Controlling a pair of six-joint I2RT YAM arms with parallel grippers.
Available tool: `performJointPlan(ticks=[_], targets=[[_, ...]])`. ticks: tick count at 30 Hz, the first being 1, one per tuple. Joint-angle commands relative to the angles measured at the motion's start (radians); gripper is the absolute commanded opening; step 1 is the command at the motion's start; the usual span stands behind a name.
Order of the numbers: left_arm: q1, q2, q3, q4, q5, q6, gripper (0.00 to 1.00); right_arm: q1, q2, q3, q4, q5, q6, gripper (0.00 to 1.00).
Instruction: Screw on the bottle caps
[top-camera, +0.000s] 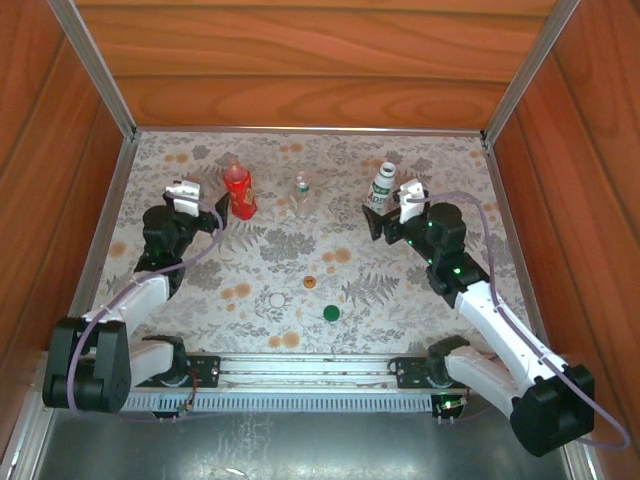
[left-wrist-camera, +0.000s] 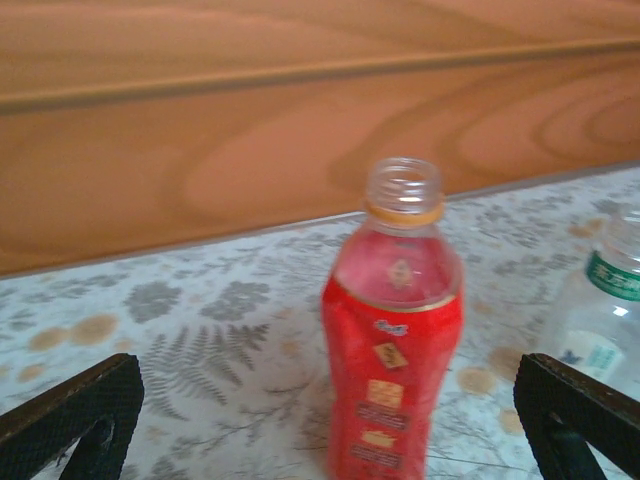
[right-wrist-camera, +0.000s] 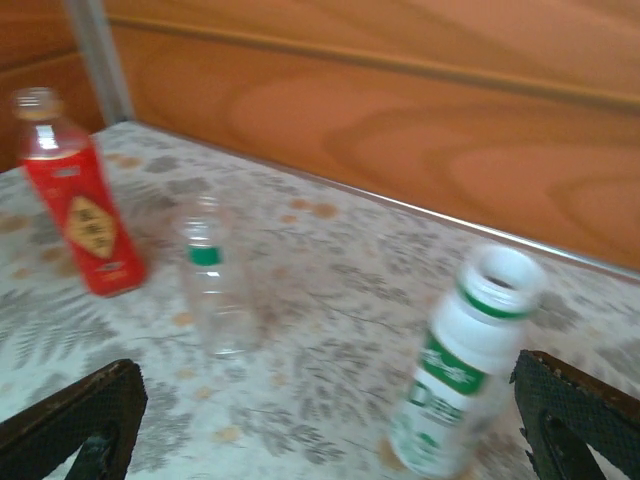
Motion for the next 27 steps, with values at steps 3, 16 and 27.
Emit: performJointPlan(ticks=[3,16,27], targets=[[-0.005,0.108,0.081,-0.015,0.195,0.036,1.0,0.148,0.05,0.062,-0.071,-0.06,-0.07,1.0],[-0.001,0.313,0.19,0.012,0.275,0.15,1.0,0.313,0.19,0.122,-0.037,-0.034,-0.091,1.0],[0.023,0.418,0.266,0.017,0.335,0.141,1.0,0.344,0.233,0.122,-0.028,-0.016,-0.087,1.0]])
